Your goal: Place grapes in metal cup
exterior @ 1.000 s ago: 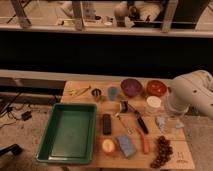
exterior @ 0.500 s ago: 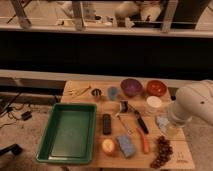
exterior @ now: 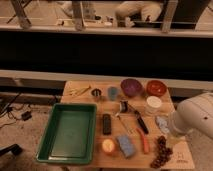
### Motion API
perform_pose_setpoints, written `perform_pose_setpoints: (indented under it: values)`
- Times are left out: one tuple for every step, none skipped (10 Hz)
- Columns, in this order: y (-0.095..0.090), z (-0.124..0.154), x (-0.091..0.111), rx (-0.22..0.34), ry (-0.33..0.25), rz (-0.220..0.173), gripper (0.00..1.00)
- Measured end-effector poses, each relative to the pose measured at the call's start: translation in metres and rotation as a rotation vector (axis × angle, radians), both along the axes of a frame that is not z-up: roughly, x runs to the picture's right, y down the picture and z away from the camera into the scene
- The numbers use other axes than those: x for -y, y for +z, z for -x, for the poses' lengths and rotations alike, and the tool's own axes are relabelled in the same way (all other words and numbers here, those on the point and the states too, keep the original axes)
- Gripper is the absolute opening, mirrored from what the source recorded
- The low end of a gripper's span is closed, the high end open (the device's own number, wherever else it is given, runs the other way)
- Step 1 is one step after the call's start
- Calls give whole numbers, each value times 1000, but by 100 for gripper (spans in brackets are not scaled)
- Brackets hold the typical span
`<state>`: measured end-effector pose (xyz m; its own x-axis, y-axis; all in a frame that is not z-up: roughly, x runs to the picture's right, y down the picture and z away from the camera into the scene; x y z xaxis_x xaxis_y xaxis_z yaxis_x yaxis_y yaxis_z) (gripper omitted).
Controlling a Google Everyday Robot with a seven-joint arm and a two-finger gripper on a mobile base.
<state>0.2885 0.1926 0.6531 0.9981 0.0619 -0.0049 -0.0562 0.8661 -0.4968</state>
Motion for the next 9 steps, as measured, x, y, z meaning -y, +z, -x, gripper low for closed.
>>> perform_pose_setpoints:
  values:
    - [2,0,-5,5,-7,5,80]
    - [5,-1,-12,8,-10,13,80]
    - [8,-3,-17,10,-10,20,80]
    - [10,-8,-23,10,-5,25,80]
    - [12,-12,-27,11,3,27,80]
    - [13,-15,-31,11,10,28,80]
    - [16,-19,-37,12,21,30,80]
    - [19,-21,-43,13,29,33,80]
    - [22,-22,-46,13,30,29,80]
